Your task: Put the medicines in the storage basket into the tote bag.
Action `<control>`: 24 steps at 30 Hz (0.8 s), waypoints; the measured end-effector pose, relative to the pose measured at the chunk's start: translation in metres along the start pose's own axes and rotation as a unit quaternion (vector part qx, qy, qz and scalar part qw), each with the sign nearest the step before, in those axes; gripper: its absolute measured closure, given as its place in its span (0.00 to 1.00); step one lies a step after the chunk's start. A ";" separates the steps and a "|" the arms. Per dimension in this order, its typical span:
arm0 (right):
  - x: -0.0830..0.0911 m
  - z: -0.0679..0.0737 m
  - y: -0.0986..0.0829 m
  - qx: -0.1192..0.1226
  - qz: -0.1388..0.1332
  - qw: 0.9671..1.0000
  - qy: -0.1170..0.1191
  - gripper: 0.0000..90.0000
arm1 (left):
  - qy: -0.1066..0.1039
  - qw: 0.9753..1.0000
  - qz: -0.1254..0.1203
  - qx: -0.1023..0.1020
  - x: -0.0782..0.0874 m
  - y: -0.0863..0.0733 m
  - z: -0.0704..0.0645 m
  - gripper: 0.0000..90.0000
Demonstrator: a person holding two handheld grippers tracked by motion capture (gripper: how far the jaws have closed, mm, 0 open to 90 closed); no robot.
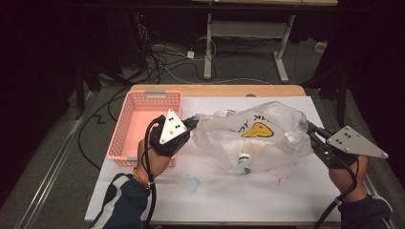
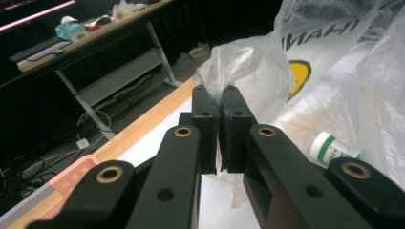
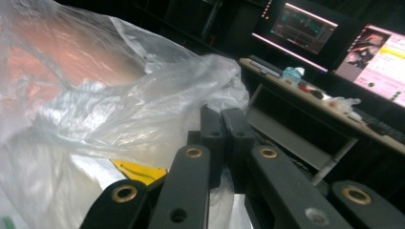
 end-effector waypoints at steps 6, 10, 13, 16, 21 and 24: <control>-0.019 -0.003 -0.005 -0.004 0.007 1.000 -0.012 1.00 | 0.005 1.000 -0.013 0.003 -0.001 0.006 0.002 0.94; -0.026 -0.010 -0.003 -0.009 0.005 1.000 -0.020 1.00 | 0.011 1.000 -0.023 -0.002 0.004 0.014 0.006 0.94; -0.028 -0.015 0.002 -0.020 0.004 1.000 -0.020 1.00 | 0.020 0.999 -0.036 -0.002 0.011 0.022 0.010 0.94; -0.030 -0.017 0.005 -0.013 0.001 1.000 -0.026 1.00 | 0.029 0.998 -0.050 -0.002 0.019 0.029 0.013 0.94; -0.032 -0.019 0.010 -0.014 -0.003 0.999 -0.029 1.00 | 0.036 0.997 -0.066 -0.008 0.028 0.040 0.015 0.94; -0.032 -0.019 0.017 -0.010 -0.006 0.999 -0.030 1.00 | 0.039 0.996 -0.073 -0.011 0.032 0.046 0.015 0.94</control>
Point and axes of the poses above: each handheld gripper's, and its own axes: x roughly backward along the jaws, y roughly out of its top, z roughly to its left, the point moved 7 cm from there along -x, roughly forward along the jaws, and after that the axes turned 7 degrees about -z, right-handed, at the moved point
